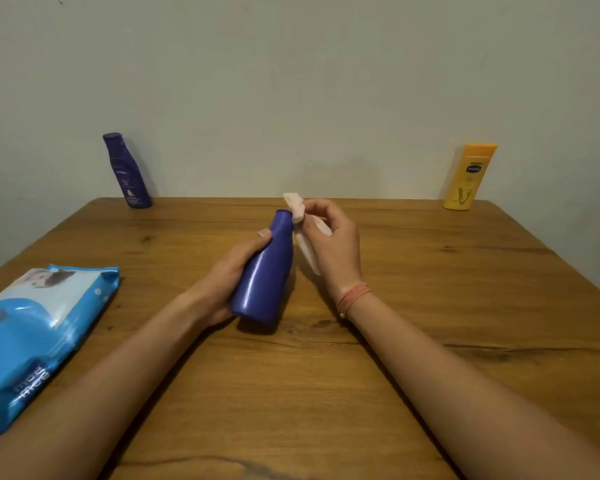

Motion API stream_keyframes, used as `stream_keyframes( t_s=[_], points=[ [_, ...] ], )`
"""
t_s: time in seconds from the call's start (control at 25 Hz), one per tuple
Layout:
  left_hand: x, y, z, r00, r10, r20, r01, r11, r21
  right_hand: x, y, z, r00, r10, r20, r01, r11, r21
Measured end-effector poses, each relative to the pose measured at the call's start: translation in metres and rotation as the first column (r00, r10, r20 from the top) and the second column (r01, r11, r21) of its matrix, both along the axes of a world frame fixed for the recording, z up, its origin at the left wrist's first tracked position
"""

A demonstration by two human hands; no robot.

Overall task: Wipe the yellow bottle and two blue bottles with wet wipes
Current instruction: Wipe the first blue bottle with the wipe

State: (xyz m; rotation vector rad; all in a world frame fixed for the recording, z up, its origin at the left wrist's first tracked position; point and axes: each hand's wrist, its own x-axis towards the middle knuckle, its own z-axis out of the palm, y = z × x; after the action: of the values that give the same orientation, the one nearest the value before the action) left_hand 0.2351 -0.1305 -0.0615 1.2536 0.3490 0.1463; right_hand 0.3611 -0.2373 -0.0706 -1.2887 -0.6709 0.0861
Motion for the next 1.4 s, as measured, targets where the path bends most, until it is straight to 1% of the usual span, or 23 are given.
stream_keyframes(
  t_s=[0.04,0.12,0.24,0.32,0.4,0.48,0.52,0.6,0.64,0.68,0.76,0.84,0.96,1.04,1.12,1.2,1.32,1.4],
  points=[
    [-0.001,-0.002,0.002,0.999,-0.035,-0.022,0.034,0.999,-0.039,0.004,0.000,0.000,0.998,-0.017,-0.054,0.018,1.000,0.019],
    [-0.002,-0.006,0.005,0.998,-0.069,-0.003,0.069,0.992,-0.104,0.005,0.001,0.000,0.989,0.045,-0.138,-0.039,0.998,0.046],
    [-0.003,-0.005,0.007,0.997,-0.028,0.065,0.035,0.993,-0.109,0.001,0.002,0.000,0.977,0.173,-0.127,-0.171,0.985,0.024],
    [-0.003,-0.003,0.006,0.997,0.026,0.075,-0.019,0.995,-0.097,0.000,0.001,0.001,0.981,0.159,-0.114,-0.159,0.987,0.007],
    [-0.001,-0.001,0.004,0.991,0.111,0.070,-0.104,0.989,-0.104,-0.002,0.000,0.001,0.990,0.133,-0.042,-0.135,0.989,-0.053],
    [-0.002,0.004,0.004,0.980,0.180,0.087,-0.169,0.978,-0.123,-0.011,0.001,0.000,0.981,0.177,0.077,-0.169,0.980,-0.108],
    [-0.002,0.006,0.004,0.977,0.190,0.096,-0.180,0.978,-0.106,-0.016,0.003,0.000,0.973,0.186,0.133,-0.172,0.979,-0.113],
    [-0.004,0.008,0.004,0.983,0.149,0.106,-0.149,0.989,-0.001,-0.020,0.004,0.000,0.973,0.132,0.190,-0.118,0.989,-0.085],
    [-0.004,0.008,0.004,0.989,0.101,0.109,-0.107,0.993,0.048,-0.018,0.004,-0.001,0.981,0.093,0.169,-0.082,0.994,-0.068],
    [-0.004,0.007,0.004,0.993,0.057,0.108,-0.065,0.995,0.070,-0.014,0.004,-0.001,0.992,0.061,0.112,-0.055,0.997,-0.060],
    [-0.004,0.006,0.005,0.995,0.014,0.100,-0.019,0.998,0.056,-0.005,0.002,-0.002,0.999,0.038,-0.017,-0.039,0.996,-0.077],
    [-0.004,0.006,0.005,0.996,0.005,0.089,-0.007,1.000,0.021,-0.001,0.001,-0.002,0.990,0.114,-0.081,-0.119,0.991,-0.063],
    [-0.005,0.011,0.006,0.998,-0.045,0.050,0.047,0.998,-0.032,-0.004,0.001,-0.001,0.948,0.294,-0.121,-0.301,0.952,-0.044],
    [-0.006,0.011,0.004,0.996,-0.086,0.008,0.086,0.996,-0.018,-0.007,0.001,-0.002,0.915,0.379,-0.137,-0.391,0.918,-0.070],
    [-0.004,0.009,0.003,0.997,-0.080,0.024,0.079,0.997,0.014,-0.006,0.000,-0.002,0.907,0.401,-0.127,-0.414,0.905,-0.101],
    [-0.002,0.006,0.001,0.996,-0.047,0.074,0.043,0.997,0.056,-0.002,-0.001,-0.001,0.937,0.342,-0.071,-0.349,0.926,-0.142],
    [0.000,-0.001,0.001,0.996,0.019,0.083,-0.031,0.989,0.145,0.002,-0.001,0.000,0.992,0.108,0.066,-0.091,0.973,-0.212],
    [0.003,-0.002,0.000,0.990,0.071,0.118,-0.087,0.987,0.135,0.004,-0.001,-0.002,0.998,-0.025,0.056,0.037,0.974,-0.222]
  ],
)
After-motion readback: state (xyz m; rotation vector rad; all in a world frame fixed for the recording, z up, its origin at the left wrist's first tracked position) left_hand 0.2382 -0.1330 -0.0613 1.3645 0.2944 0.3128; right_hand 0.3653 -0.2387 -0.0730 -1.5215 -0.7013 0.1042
